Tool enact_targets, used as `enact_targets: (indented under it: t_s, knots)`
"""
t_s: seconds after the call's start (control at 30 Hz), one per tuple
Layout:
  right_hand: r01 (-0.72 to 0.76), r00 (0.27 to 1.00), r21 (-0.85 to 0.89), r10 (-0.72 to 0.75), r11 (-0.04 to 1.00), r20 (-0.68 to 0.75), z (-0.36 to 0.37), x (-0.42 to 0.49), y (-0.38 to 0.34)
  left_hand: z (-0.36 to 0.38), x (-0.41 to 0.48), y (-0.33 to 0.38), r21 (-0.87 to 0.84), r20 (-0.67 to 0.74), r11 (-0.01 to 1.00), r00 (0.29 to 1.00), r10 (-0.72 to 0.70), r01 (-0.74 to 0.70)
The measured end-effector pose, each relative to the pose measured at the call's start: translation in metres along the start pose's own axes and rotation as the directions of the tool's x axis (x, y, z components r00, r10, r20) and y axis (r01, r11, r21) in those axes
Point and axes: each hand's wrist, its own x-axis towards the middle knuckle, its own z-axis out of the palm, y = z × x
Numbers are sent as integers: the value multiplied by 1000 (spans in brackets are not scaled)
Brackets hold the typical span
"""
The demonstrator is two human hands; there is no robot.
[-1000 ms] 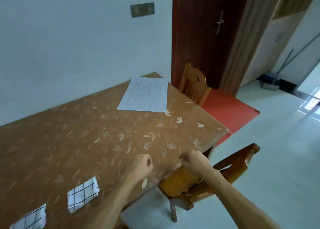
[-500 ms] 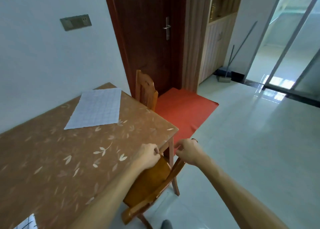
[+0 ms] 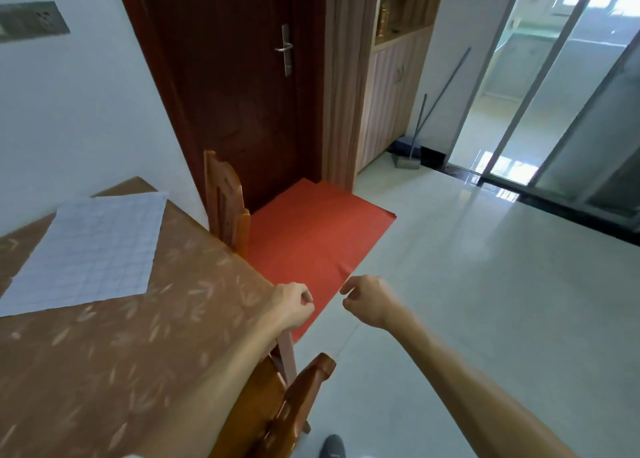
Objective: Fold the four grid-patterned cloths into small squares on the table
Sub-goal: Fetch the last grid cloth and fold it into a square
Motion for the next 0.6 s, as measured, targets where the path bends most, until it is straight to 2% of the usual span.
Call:
enact_targets:
  t_s: [0.3,0.53,0.6]
  knots:
    - [31,995,-25,-29,999,92,-34,109,22,-17,81,6,15,54,991,990,-130,130]
    - [166,959,-56,-148,985,243,-44,204,27,-23,139,-5,-34,49,946,946,-320,322]
    - [216,941,-61,-191,974,280,-50,232,29,-25,156,-6,-97,23,919,924,-382,382]
